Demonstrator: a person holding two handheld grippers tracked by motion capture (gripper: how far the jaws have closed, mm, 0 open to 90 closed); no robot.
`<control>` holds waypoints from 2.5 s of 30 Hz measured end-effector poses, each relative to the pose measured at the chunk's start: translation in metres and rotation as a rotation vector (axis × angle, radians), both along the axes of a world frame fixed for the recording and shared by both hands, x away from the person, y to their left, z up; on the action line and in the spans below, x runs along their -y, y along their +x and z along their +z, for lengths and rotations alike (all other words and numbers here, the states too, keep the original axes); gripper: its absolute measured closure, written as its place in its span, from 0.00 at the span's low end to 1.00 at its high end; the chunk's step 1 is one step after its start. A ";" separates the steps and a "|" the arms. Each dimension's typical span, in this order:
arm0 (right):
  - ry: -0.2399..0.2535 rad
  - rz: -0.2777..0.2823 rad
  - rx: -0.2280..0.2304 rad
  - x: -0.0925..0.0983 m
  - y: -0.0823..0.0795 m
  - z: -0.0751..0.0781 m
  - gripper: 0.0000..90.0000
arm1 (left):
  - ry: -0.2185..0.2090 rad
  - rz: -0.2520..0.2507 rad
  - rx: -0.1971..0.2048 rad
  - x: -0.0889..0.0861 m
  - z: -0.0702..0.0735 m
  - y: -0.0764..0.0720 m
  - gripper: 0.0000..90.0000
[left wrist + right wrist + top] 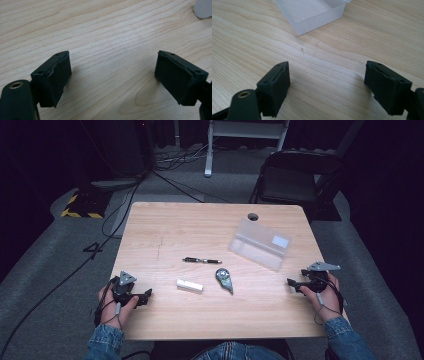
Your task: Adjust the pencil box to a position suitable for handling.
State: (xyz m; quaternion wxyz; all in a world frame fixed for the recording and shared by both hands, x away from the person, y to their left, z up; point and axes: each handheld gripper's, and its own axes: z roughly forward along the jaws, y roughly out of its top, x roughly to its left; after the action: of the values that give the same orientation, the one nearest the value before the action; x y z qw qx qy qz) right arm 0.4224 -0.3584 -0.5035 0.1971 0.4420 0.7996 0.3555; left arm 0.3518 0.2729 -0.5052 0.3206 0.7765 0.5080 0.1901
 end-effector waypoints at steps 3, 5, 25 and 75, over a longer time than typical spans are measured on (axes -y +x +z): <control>0.002 0.003 0.002 0.001 0.000 0.000 0.25 | 0.008 -0.003 -0.002 0.001 0.000 0.002 0.14; 0.002 0.005 0.003 0.001 0.000 0.000 0.25 | 0.004 -0.002 -0.003 0.002 0.000 0.003 0.13; 0.037 0.043 -0.019 0.003 0.000 0.007 0.47 | 0.022 -0.036 -0.029 0.008 -0.001 0.013 0.00; 0.066 0.278 -0.017 -0.082 0.042 0.040 0.60 | 0.019 -0.034 -0.030 0.009 -0.001 0.014 0.00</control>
State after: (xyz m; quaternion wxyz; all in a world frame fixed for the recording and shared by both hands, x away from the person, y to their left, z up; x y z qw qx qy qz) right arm 0.4641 -0.2768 -0.4634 0.1249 0.3363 0.8426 0.4017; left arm 0.3657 0.2637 -0.5064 0.3085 0.7908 0.4979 0.1778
